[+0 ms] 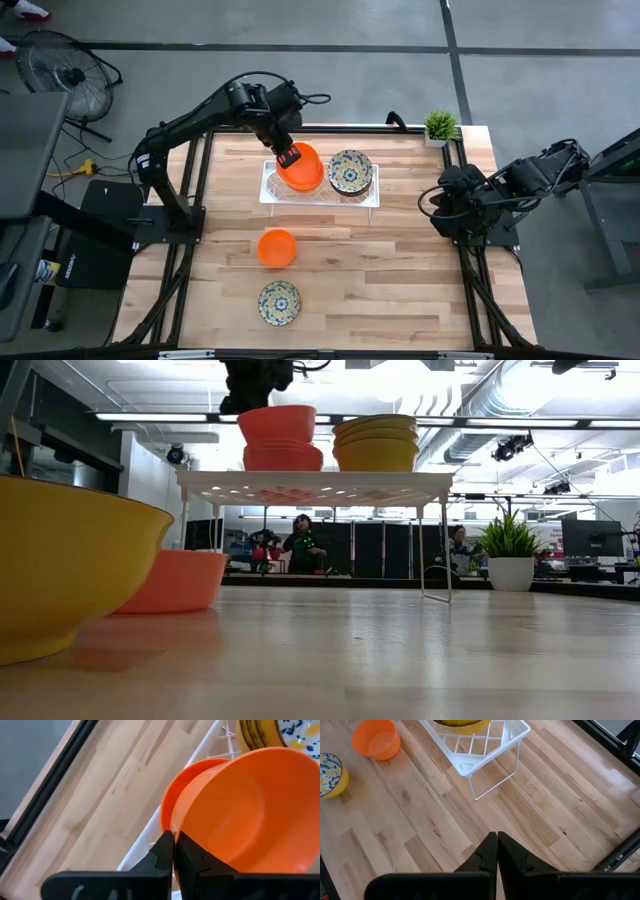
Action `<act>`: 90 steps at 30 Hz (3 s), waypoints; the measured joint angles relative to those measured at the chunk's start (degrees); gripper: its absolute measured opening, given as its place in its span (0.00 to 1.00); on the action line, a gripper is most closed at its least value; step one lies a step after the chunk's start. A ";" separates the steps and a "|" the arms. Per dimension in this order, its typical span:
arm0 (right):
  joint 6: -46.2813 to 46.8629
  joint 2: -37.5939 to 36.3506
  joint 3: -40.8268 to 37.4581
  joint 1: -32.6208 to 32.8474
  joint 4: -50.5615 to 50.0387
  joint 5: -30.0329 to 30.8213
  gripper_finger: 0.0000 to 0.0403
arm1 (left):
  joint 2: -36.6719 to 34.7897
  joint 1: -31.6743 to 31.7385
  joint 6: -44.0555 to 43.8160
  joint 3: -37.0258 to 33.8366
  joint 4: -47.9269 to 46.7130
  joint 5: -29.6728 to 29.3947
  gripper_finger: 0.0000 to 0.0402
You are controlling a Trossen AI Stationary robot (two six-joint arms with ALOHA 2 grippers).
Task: Pick & Place Mini bowls
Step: Stack the orange bowl on top of the other orange bowls on the shelf
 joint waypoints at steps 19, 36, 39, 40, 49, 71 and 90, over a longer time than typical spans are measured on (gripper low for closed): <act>-0.20 0.00 0.00 0.00 -0.46 -0.04 0.00 | 2.79 -0.19 1.78 -0.02 -0.25 -1.44 0.00; 1.40 0.00 0.00 0.00 -0.72 -0.77 0.00 | 2.75 -0.19 7.86 -0.01 1.12 -2.06 0.34; 1.95 0.00 0.00 0.00 -0.85 -0.72 0.00 | 2.78 -0.19 9.50 2.31 -1.73 -4.75 0.35; 2.47 0.00 0.00 0.00 -0.85 -0.71 0.00 | 2.77 -0.19 10.29 3.74 -2.75 -6.18 0.35; 5.67 0.00 0.00 -0.02 -0.85 0.82 0.00 | 2.71 -0.22 16.31 14.88 -5.15 -12.11 0.35; 10.51 0.00 0.00 -0.02 -0.85 4.08 0.00 | 2.71 0.14 56.12 7.57 0.63 -3.92 0.36; 10.71 0.01 0.00 0.00 -0.85 4.57 0.00 | 2.73 0.53 52.59 3.58 1.85 1.69 0.36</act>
